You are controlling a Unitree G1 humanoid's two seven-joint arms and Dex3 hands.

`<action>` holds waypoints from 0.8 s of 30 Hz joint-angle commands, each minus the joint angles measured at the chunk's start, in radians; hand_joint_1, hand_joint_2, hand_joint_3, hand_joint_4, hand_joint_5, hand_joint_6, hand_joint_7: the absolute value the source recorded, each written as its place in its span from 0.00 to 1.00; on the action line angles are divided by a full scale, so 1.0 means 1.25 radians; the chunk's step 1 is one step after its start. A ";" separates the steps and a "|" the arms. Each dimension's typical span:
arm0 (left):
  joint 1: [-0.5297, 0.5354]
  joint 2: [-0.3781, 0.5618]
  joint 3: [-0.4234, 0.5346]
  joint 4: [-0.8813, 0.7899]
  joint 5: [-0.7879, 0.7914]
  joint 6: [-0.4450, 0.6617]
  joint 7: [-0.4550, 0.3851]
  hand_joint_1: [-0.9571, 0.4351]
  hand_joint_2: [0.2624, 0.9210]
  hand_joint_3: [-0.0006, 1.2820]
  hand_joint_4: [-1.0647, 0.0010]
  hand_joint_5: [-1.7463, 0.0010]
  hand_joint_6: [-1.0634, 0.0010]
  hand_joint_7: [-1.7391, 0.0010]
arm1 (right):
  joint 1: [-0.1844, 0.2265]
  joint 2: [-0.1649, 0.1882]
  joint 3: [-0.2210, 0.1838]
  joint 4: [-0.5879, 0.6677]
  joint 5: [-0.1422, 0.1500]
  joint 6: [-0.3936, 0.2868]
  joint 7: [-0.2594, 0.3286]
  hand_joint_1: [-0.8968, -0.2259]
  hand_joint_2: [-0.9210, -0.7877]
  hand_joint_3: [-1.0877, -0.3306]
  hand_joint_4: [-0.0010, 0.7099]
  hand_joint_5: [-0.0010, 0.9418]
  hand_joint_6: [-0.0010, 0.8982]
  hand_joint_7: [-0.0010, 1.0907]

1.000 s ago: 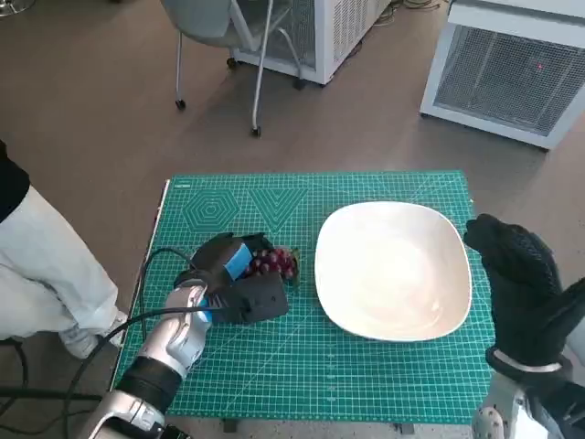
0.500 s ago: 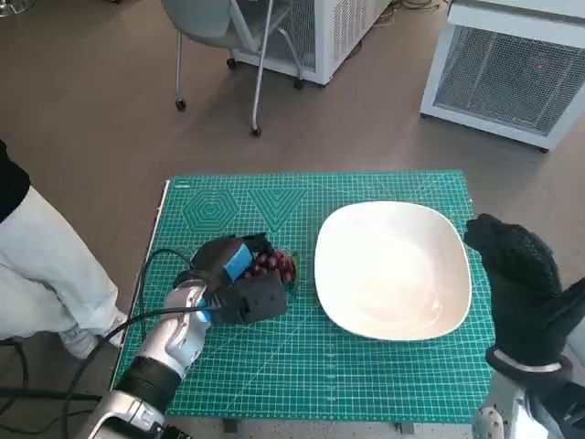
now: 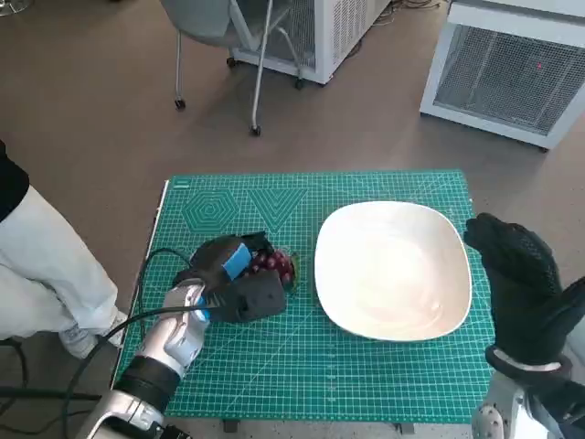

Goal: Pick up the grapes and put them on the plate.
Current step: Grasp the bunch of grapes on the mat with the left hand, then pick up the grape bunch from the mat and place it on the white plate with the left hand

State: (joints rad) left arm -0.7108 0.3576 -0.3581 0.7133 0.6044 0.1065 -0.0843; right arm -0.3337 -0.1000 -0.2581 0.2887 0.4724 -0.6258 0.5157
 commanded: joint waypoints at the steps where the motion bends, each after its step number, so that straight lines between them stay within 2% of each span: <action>1: 0.019 0.017 0.013 -0.071 -0.013 0.027 -0.036 0.69 0.99 0.06 0.35 0.29 0.41 0.37 | 0.008 -0.002 -0.001 0.008 0.000 0.010 0.000 0.74 0.00 0.67 0.71 0.38 0.27 0.78; 8: 0.053 0.048 0.039 -0.225 -0.018 0.047 -0.064 0.69 1.00 0.05 0.34 0.31 0.41 0.36 | 0.006 -0.004 -0.003 0.008 -0.002 0.009 -0.003 0.74 0.00 0.67 0.70 0.38 0.27 0.78; 16: 0.095 0.077 0.086 -0.380 -0.020 0.036 -0.053 0.69 1.00 0.04 0.31 0.36 0.41 0.33 | 0.005 -0.005 -0.004 0.011 0.001 0.006 0.001 0.75 0.00 0.67 0.70 0.38 0.28 0.77; 24: 0.121 0.096 0.129 -0.495 -0.015 0.035 -0.049 0.69 1.00 0.03 0.30 0.36 0.39 0.35 | 0.005 -0.003 -0.003 0.009 0.003 0.007 0.001 0.74 0.00 0.67 0.70 0.38 0.28 0.77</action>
State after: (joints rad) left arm -0.5805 0.4622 -0.2203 0.1483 0.5849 0.1545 -0.1548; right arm -0.3387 -0.1065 -0.2606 0.2891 0.4724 -0.6254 0.5156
